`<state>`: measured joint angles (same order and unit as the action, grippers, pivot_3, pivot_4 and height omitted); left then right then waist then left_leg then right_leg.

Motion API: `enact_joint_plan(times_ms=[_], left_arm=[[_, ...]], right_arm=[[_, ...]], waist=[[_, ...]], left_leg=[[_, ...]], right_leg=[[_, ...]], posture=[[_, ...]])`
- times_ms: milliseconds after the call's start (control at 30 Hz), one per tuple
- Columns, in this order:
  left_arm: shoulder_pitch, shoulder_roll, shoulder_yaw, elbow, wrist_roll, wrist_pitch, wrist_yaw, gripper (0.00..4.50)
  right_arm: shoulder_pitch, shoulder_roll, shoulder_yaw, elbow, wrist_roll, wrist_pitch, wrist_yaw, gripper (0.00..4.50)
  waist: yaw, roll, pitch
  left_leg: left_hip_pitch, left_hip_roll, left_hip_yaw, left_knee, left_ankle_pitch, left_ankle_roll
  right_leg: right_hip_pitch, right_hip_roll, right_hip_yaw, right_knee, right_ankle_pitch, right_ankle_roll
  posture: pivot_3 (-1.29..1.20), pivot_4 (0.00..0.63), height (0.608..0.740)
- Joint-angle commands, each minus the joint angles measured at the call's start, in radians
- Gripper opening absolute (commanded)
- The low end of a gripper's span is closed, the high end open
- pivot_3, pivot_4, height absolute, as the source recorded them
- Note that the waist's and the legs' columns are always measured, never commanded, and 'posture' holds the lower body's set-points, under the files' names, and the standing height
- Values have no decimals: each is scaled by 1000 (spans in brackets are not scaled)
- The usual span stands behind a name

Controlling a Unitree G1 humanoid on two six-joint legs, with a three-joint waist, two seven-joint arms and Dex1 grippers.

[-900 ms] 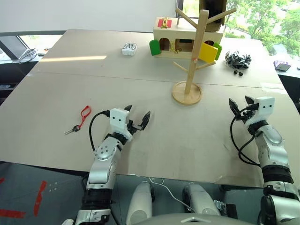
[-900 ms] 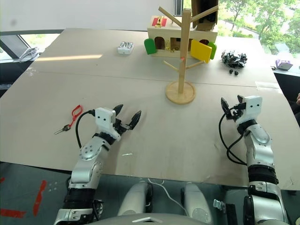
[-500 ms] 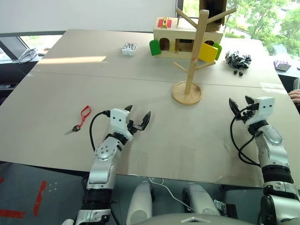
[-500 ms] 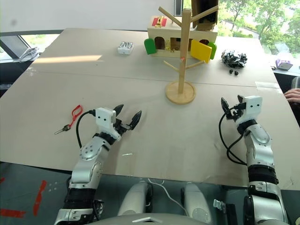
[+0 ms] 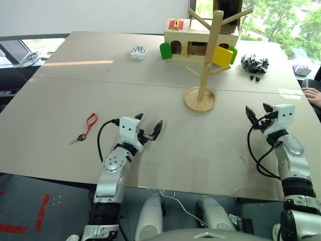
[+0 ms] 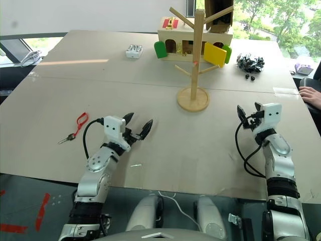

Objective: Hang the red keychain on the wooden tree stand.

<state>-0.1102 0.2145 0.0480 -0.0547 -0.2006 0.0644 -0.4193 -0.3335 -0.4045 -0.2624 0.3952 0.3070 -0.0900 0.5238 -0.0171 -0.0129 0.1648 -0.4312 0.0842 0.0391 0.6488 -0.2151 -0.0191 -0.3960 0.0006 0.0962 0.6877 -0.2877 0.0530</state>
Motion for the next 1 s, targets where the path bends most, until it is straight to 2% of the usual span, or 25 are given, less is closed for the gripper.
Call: enact_joint_plan(times_ms=[33, 100, 133, 200, 300, 467, 633, 767, 867, 1000], left_arm=[[-7, 4, 9, -17, -1, -7, 12, 4451], [-20, 5, 32, -10, 13, 5, 55, 4451], [-24, 5, 41, -9, 17, 9, 71, 4451], [-32, 5, 67, -12, 38, 21, 130, 4451], [-40, -4, 124, -53, 38, 65, 220, 4451], [-6, 26, 208, -173, -3, 165, 265, 4451], [65, 138, 266, -275, -70, 227, 157, 4451], [124, 264, 391, -259, -196, 274, 19, 4451], [160, 361, 447, -182, -218, 303, -61, 4451], [160, 406, 501, -88, -224, 314, -70, 4451]], right_arm=[[82, -50, 46, -180, 81, -23, 222, 3811], [206, -127, 123, -376, 164, 13, 448, 3811], [244, -155, 141, -433, 195, 35, 511, 3811], [297, -228, 172, -466, 182, 20, 617, 3811], [308, -283, 189, -452, 174, -17, 713, 3811], [245, -279, 192, -380, 165, -36, 753, 3811], [199, -247, 213, -332, 150, -71, 768, 3811], [169, -225, 230, -295, 135, -89, 785, 3811], [132, -214, 237, -247, 122, -107, 795, 3811], [105, -202, 243, -221, 115, -116, 800, 3811]], waist=[[2, 0, 0], [6, 0, 0], [6, 1, 0], [2, 0, 0], [-2, 0, 0], [-4, -1, 0], [3, -1, 0], [2, -1, 1], [1, -1, 1], [2, -1, 1]], left_leg=[[0, 0, 0, 0, 0, 0], [-1, 0, -1, -1, 0, 0], [0, 0, -1, -1, 0, 0], [0, 0, -2, -1, 0, 0], [0, 0, -1, 2, 0, 0], [1, 1, -2, 1, 0, 0], [1, 1, -2, 0, 0, 0], [1, 1, -2, 0, 0, 0], [1, 1, -1, 0, 0, 0], [1, 1, -1, 0, 0, 0]], right_leg=[[0, 0, 0, 0, 0, 0], [0, 0, -1, -2, 0, 0], [0, 0, -1, -2, 0, 0], [2, 0, -1, -4, 0, 0], [3, 0, -1, -4, 0, 0], [3, 1, -1, -4, 0, 0], [3, 1, -2, -4, 0, 0], [3, 0, -2, -4, 0, 0], [3, 0, -2, -4, 0, 0], [2, 0, -2, -4, 0, 0]], posture=[[0, 150, 735], [0, 150, 735], [0, 150, 735], [0, 150, 735], [0, 150, 735], [0, 150, 735], [0, 150, 735], [0, 150, 735], [0, 150, 735], [0, 150, 735]])
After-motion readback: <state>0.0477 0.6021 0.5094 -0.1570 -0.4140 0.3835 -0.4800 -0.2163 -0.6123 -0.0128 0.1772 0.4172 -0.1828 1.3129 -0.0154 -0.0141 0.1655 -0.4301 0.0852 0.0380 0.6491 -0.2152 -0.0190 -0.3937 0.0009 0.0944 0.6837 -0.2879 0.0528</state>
